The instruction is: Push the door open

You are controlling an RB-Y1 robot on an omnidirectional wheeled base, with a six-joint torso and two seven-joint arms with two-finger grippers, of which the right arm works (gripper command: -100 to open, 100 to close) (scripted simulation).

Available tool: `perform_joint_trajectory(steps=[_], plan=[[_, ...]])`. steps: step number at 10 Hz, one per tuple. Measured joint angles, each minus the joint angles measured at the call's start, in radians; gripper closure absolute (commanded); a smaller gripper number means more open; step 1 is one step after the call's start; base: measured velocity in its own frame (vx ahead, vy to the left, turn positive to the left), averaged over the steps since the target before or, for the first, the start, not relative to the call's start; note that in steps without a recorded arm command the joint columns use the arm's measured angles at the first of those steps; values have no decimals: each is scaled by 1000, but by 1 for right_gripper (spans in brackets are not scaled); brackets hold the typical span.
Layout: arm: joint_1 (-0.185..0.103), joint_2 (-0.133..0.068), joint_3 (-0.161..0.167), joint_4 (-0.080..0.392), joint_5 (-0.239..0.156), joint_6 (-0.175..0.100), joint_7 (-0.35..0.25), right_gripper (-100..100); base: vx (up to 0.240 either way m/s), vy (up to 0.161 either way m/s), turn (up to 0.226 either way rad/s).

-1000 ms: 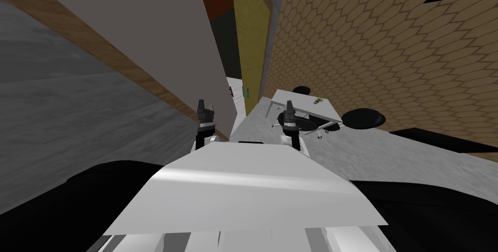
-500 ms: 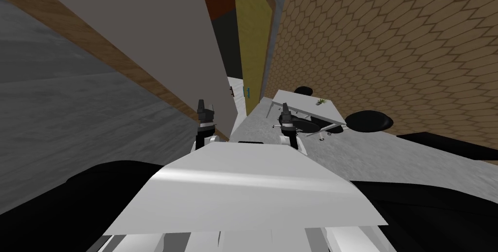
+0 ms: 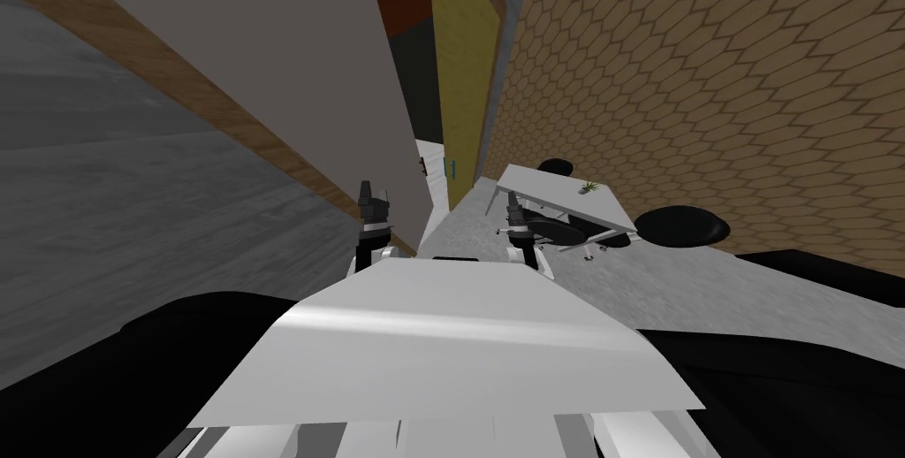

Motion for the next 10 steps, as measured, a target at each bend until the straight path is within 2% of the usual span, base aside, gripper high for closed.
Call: perform_joint_trajectory(steps=[5, 10], plan=[[-19, -22, 15, 90, 11, -41, 64, -100, 29, -14, 48], [-48, -47, 28, 200, 23, -90, 131, -100, 37, -19, 62]])
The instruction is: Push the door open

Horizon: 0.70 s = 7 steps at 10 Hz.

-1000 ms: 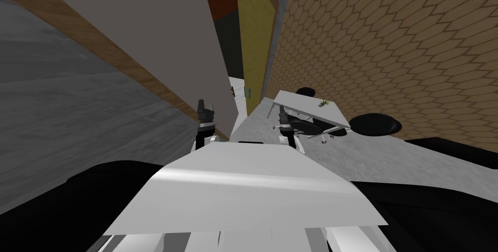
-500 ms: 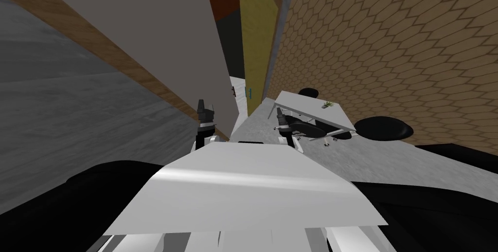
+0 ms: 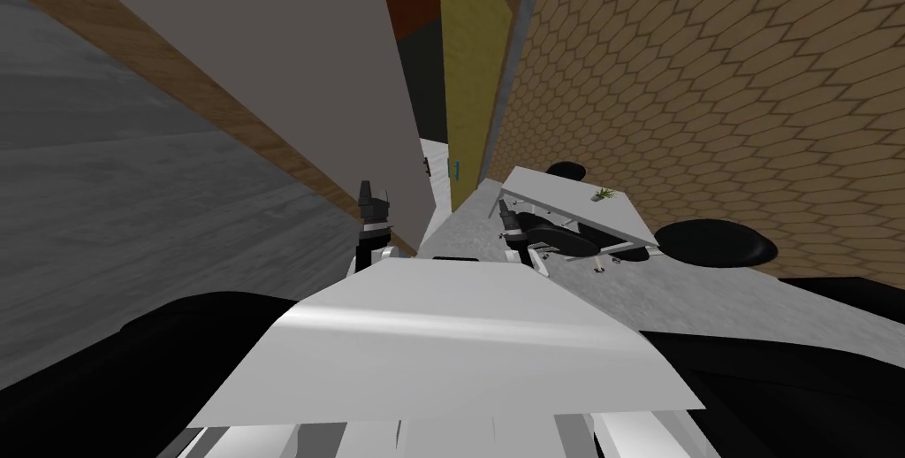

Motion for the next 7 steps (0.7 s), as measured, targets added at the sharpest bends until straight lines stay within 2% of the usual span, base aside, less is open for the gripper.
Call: perform_joint_trajectory(steps=[2, 7], plan=[[-9, -11, 5, 41, 4, -19, 25, -100, 47, -14, 52], [-48, -40, 21, 182, 18, -81, 107, -100, 60, -23, 89]])
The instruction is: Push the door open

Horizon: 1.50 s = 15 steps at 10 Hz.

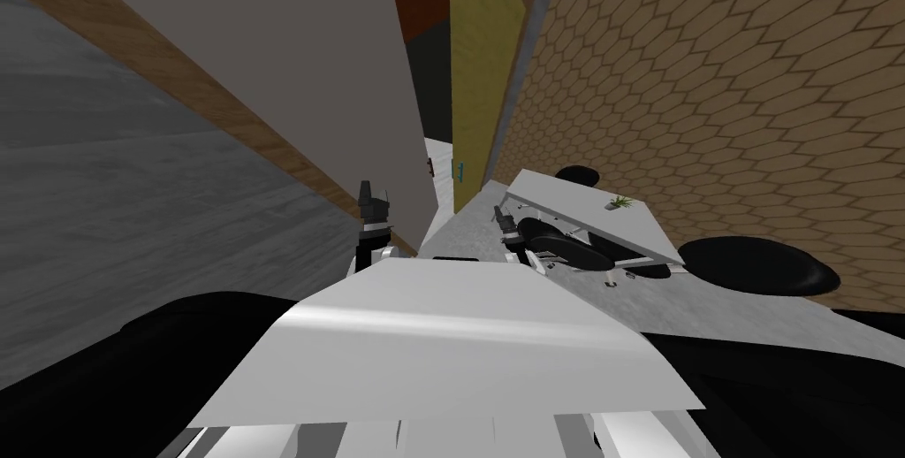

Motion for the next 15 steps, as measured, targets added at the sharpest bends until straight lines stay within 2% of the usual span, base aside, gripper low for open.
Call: perform_joint_trajectory(steps=[9, 15], plan=[[-54, -46, 29, 218, 24, -97, 138, -100, 70, -23, 87], [-82, -73, 43, 338, 36, -154, 212, -100, 65, -26, 82]])
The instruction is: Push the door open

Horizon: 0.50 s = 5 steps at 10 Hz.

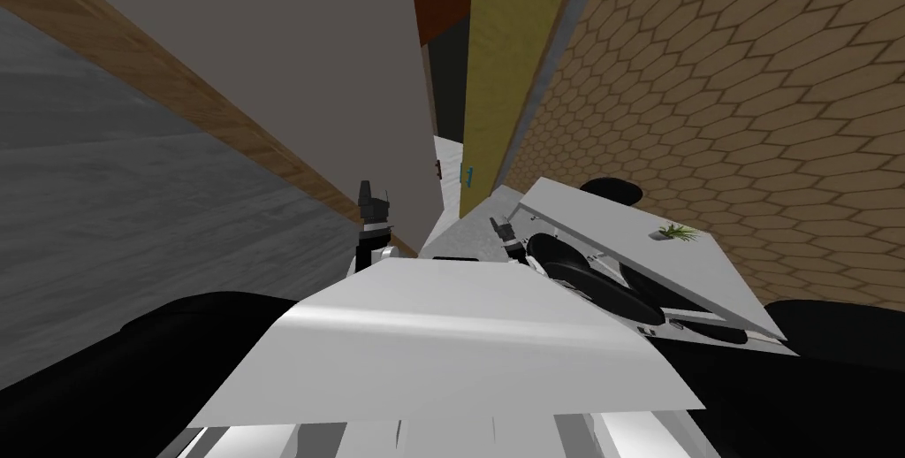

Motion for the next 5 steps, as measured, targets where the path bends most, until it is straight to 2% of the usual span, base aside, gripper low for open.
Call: perform_joint_trajectory(steps=[5], plan=[[-28, -25, 15, 114, 13, -50, 74, -100, 109, -36, 108]])
